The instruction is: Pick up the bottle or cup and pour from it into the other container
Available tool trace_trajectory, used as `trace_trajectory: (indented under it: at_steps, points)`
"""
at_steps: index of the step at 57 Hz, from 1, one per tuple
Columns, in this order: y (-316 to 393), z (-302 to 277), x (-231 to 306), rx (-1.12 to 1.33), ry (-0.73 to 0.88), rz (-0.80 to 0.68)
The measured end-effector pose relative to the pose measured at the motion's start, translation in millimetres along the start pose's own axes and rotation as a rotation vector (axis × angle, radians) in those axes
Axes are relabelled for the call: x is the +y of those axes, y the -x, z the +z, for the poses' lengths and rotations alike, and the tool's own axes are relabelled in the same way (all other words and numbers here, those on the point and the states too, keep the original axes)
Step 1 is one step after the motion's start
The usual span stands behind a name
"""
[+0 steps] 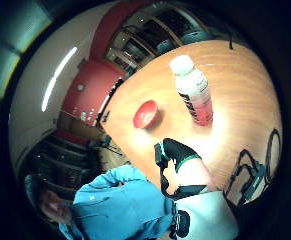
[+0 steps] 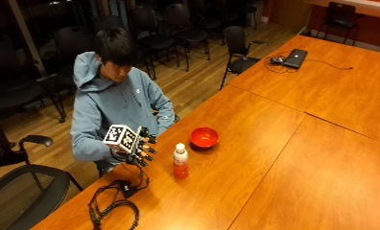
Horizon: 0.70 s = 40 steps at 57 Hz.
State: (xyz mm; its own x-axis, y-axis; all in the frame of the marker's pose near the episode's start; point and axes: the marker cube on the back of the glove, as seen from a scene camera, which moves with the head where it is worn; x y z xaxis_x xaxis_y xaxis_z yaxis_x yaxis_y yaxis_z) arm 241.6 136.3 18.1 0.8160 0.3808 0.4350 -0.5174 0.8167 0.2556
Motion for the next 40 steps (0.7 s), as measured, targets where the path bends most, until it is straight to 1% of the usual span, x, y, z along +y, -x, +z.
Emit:
trace_trajectory:
  at_steps: [12,24,34,40]
  points:
    - [-30,15,-18,-0.222,0.025,0.019]
    - [-51,40,-34,-0.412,0.052,0.002]
    - [-55,67,-53,-0.556,0.065,-0.011]
    - [-49,85,-62,-0.591,0.090,-0.030]
